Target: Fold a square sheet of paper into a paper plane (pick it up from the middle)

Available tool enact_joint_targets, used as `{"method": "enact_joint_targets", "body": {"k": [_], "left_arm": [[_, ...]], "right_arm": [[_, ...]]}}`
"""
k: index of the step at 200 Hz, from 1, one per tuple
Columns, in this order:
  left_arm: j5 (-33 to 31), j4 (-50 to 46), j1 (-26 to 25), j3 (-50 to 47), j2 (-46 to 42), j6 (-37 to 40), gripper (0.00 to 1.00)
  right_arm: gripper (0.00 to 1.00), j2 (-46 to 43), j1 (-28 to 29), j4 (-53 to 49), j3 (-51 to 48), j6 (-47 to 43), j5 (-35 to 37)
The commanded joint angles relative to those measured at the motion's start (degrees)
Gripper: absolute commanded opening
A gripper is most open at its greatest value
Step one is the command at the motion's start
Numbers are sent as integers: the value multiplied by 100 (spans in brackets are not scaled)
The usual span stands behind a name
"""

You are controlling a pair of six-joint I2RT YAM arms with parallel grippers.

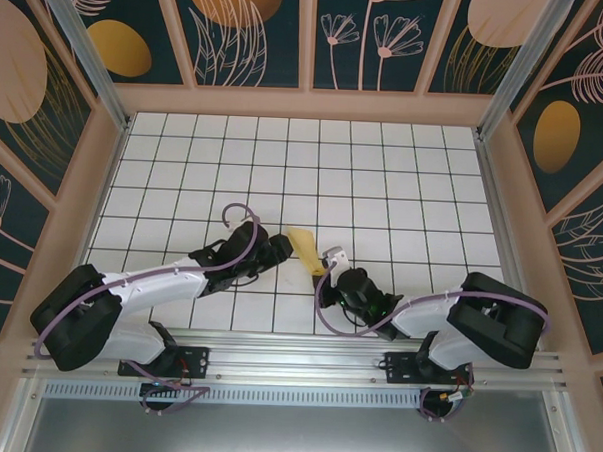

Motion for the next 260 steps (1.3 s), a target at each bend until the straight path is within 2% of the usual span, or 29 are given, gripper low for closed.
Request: {"method": "enact_joint_targets", "body": {"k": [1,81,185,260], "left_arm": [[13,200,24,12,55,56,68],[738,1185,22,-13,341,124,67],[1570,2268,17,93,1071,184,68],[1818,2727,24,324,1677,286,68]], "right_arm": [[0,108,-139,550,-127,515,-695],[0,484,-521,1164,-289,1668,-1510],[0,742,-774,1314,-443,3054,-1573],[0,896,-890,1253,-468,3546,-1634]]}}
